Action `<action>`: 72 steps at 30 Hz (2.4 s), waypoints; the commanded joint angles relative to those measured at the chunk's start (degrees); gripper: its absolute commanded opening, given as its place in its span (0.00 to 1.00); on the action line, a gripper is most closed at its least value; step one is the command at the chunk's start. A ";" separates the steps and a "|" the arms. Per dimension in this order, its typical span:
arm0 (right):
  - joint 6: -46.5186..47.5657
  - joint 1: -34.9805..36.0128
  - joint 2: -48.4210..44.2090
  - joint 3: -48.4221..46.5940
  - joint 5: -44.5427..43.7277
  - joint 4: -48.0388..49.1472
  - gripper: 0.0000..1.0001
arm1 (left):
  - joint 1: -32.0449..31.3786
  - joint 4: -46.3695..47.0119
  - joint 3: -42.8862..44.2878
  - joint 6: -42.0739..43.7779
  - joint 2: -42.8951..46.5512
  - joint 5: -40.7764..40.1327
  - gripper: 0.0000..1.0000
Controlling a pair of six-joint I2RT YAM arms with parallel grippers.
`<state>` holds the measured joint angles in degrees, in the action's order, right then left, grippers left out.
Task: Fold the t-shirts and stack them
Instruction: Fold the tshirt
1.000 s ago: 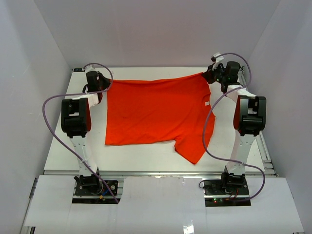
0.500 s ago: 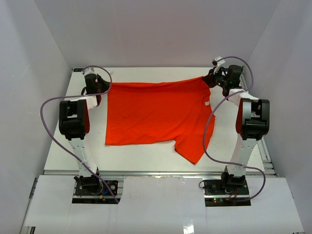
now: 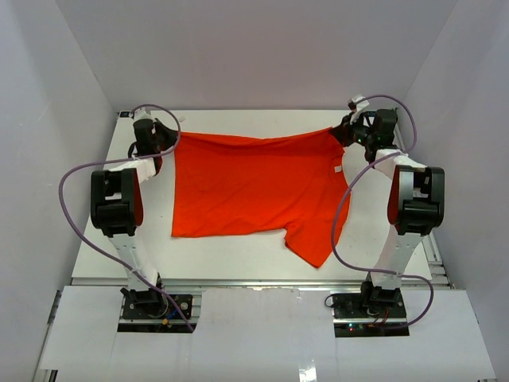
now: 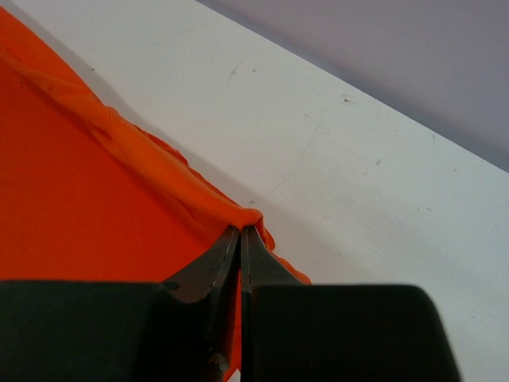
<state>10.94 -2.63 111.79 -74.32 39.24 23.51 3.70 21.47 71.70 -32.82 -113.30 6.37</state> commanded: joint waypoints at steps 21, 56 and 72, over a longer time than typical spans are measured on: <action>1.98 -2.29 -6.67 6.38 1.01 0.75 0.06 | 1.13 0.59 -9.82 1.62 10.81 0.66 0.08; 5.67 -3.34 -7.99 12.89 0.75 -2.15 0.11 | 1.04 -0.64 -21.25 0.91 16.35 3.21 0.08; 9.80 -3.34 -9.31 14.30 -0.04 -9.00 0.23 | 1.13 -5.56 -24.42 0.04 18.99 4.44 0.21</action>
<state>18.70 -5.67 105.19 -60.18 39.55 16.14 4.40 17.52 47.57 -32.45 -96.95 9.67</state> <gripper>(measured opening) 0.221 0.193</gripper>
